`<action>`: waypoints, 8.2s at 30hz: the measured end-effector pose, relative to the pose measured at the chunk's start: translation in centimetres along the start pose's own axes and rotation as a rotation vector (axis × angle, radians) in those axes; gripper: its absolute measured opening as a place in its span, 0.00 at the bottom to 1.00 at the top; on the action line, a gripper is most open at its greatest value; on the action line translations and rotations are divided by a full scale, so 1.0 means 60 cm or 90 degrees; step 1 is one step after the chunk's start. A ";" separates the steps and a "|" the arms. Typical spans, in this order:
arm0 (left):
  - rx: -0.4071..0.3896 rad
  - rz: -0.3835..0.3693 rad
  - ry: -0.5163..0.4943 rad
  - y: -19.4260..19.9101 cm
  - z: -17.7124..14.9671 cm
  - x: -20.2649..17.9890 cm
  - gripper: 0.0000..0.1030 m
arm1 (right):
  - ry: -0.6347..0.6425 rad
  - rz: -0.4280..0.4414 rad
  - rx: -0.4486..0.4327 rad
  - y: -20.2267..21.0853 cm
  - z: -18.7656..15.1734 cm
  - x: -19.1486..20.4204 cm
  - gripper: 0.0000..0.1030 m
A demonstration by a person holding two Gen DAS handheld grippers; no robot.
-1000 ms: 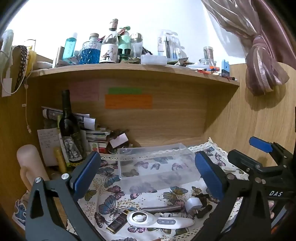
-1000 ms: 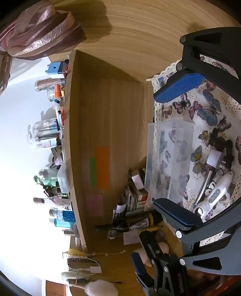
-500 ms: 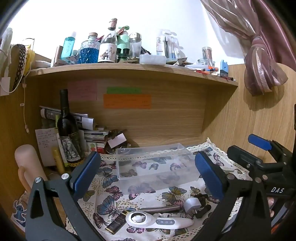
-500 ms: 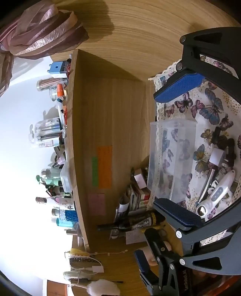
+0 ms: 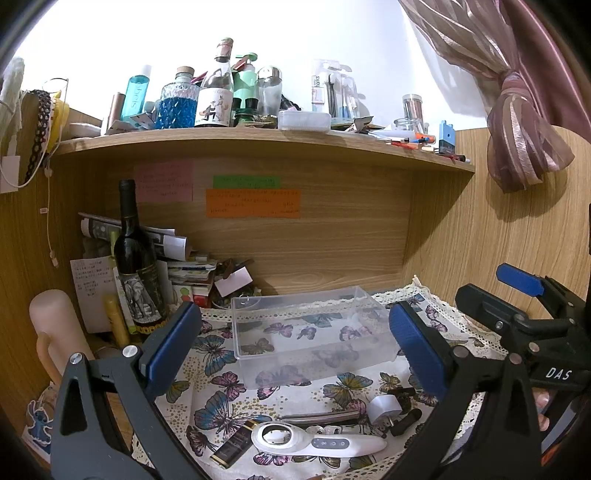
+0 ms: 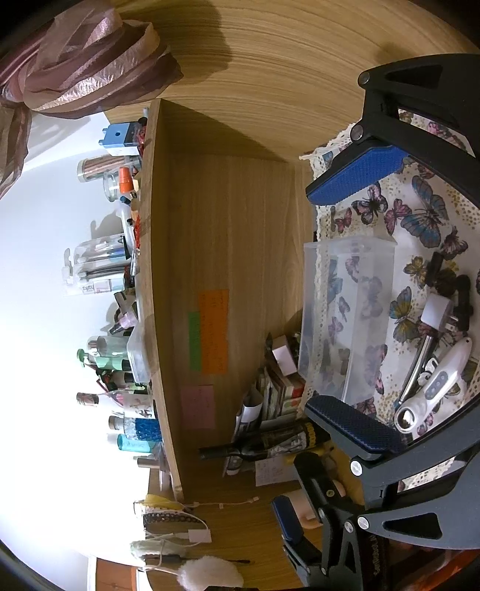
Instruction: Organize rigid objects
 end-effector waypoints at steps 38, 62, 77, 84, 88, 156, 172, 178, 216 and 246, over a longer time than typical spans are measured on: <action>-0.004 -0.008 -0.001 -0.002 0.015 -0.010 1.00 | -0.006 0.008 -0.007 0.012 0.002 0.009 1.00; 0.091 -0.003 0.010 -0.057 -0.029 0.028 0.78 | -0.034 0.005 0.060 -0.033 -0.035 -0.028 0.89; 0.297 0.021 0.046 -0.110 -0.158 0.115 0.48 | -0.080 0.002 0.236 -0.082 -0.142 -0.075 0.65; 0.361 0.003 0.023 -0.120 -0.206 0.108 0.45 | -0.106 0.009 0.306 -0.091 -0.191 -0.081 0.57; 0.394 -0.003 0.005 -0.146 -0.222 0.103 0.42 | -0.113 0.007 0.332 -0.099 -0.207 -0.084 0.52; 0.370 -0.047 -0.040 -0.413 -0.054 0.013 0.22 | -0.001 0.058 0.338 -0.397 -0.060 -0.079 0.26; 0.422 -0.048 -0.082 -0.447 -0.093 -0.017 0.22 | 0.034 0.059 0.426 -0.432 -0.112 -0.069 0.27; 0.408 -0.047 -0.075 -0.427 -0.078 -0.014 0.25 | 0.025 0.066 0.411 -0.419 -0.100 -0.063 0.27; 0.409 -0.064 -0.066 -0.203 -0.197 0.014 0.88 | -0.041 0.013 0.405 -0.192 -0.189 -0.116 0.61; 0.317 -0.022 0.046 -0.154 -0.135 0.085 0.62 | -0.049 0.026 0.321 -0.154 -0.145 -0.111 0.17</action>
Point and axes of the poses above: each gripper's, at about its wrist camera, not at the fingertips, and y roughly against the way its jaws point, x to its left, z to its top, the point moved 1 cm from there along -y, roughly the way its jaws point, and after that the axes turned 5 degrees about z, right-handed, at the moved point
